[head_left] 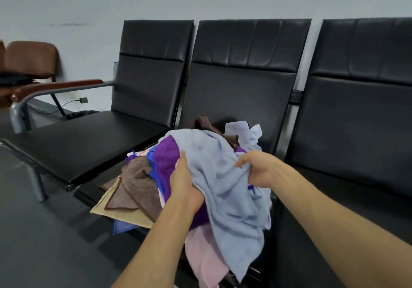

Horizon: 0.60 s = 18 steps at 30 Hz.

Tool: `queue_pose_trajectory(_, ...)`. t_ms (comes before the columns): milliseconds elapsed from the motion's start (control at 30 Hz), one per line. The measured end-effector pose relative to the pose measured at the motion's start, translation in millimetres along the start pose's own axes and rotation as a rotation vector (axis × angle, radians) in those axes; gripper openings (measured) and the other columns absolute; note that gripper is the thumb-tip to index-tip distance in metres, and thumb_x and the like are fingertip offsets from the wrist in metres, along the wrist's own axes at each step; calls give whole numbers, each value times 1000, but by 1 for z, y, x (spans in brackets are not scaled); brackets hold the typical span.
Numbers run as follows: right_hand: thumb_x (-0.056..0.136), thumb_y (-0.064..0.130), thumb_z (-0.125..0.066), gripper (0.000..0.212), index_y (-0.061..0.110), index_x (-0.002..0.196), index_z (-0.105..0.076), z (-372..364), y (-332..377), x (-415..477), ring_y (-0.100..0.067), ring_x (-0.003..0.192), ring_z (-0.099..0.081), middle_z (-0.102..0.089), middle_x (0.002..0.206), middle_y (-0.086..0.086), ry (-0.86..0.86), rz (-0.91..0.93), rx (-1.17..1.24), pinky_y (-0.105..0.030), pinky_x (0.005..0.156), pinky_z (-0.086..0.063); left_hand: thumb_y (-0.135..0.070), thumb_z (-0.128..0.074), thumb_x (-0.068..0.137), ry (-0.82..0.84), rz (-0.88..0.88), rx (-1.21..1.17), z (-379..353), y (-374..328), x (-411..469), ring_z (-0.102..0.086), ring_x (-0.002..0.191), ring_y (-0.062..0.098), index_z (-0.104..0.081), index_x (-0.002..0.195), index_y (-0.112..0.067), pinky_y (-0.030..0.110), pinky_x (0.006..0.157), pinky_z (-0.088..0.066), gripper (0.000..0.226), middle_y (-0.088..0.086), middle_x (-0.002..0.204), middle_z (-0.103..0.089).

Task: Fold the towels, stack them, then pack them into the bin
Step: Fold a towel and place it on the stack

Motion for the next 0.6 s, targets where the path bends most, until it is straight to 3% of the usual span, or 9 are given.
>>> queue_pose_trajectory(100, 71, 7, -70, 25, 14, 94, -64, -8, 20, -4, -32, 103, -63, -65, 116, -15, -34, 52, -3, -42, 87, -50, -13, -40, 100, 42, -34, 112, -4, -6, -3, -60, 75, 21, -54, 115, -7, 31, 63, -53, 22, 10, 87, -61)
queue_pose_trajectory(167, 68, 21, -82, 46, 5, 104, -57, -15, 49, -12, -30, 104, -66, -64, 121, -18, -21, 159, 85, -40, 83, -54, -2, -37, 98, 153, -45, 173, -19, -11, -6, -62, 81, 24, -59, 108, -4, 29, 68, -54, 24, 16, 91, -65)
queue_pose_trajectory(200, 69, 24, -83, 44, 3, 98, -58, -21, 68, -21, -29, 100, -68, -67, 114, -18, -18, 242, 78, -38, 83, -55, 0, -37, 98, 188, -42, 212, -26, -16, -8, -62, 81, 26, -59, 101, -2, 28, 71, -53, 22, 18, 90, -63)
queue_pose_trajectory(267, 75, 20, -80, 27, 7, 70, -57, -24, 109, -41, -26, 79, -64, -66, 78, -11, -73, 420, 0, -33, 72, -52, -5, -41, 97, 203, -39, 223, -36, -32, -12, -62, 80, 27, -58, 95, -1, 31, 75, -51, 18, 17, 88, -63)
queue_pose_trajectory(333, 80, 11, -75, 39, 15, 57, -44, -25, 148, -67, -18, 64, -47, -46, 62, -1, -150, 576, -49, -29, 60, -41, -22, -57, 91, 239, -46, 195, -50, -55, -19, -67, 96, 27, -62, 114, -5, 37, 87, -52, 29, 15, 106, -69)
queue_pose_trajectory(367, 83, 9, -71, 40, 17, 57, -41, -26, 164, -77, -17, 65, -42, -42, 63, 0, -172, 647, -61, -28, 60, -37, -30, -67, 84, 229, -61, 224, -54, -67, -18, -67, 103, 25, -63, 120, -9, 38, 92, -51, 42, 13, 114, -68)
queue_pose_trajectory(433, 86, 10, -67, 32, 17, 64, -45, -24, 195, -101, -20, 73, -42, -44, 69, 0, -204, 781, -38, -30, 63, -37, -32, -78, 74, 188, -167, 254, -64, -99, -22, -68, 103, 23, -66, 119, -11, 35, 86, -54, 51, 11, 115, -69)
queue_pose_trajectory(533, 89, 11, -62, 9, 20, 89, -59, -9, 234, -141, -20, 88, -55, -58, 94, -2, -244, 922, 154, -37, 79, -51, -26, -73, 82, 105, -342, 191, -78, -148, -39, -70, 90, 19, -68, 107, -11, 27, 69, -54, 29, 8, 100, -73)
queue_pose_trajectory(600, 92, 7, -55, 17, 20, 99, -63, 0, 247, -158, -21, 97, -58, -59, 109, -8, -226, 948, 244, -38, 91, -51, -29, -70, 85, 71, -414, 194, -88, -170, -51, -67, 90, 17, -66, 107, -14, 27, 69, -52, 27, 4, 102, -70)
Point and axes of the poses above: each hand's wrist, its own x-axis towards the middle knuckle, its own z-axis out of the back of the hand, y = z × x, the point moved 10 cm from there along x, towards the middle knuckle
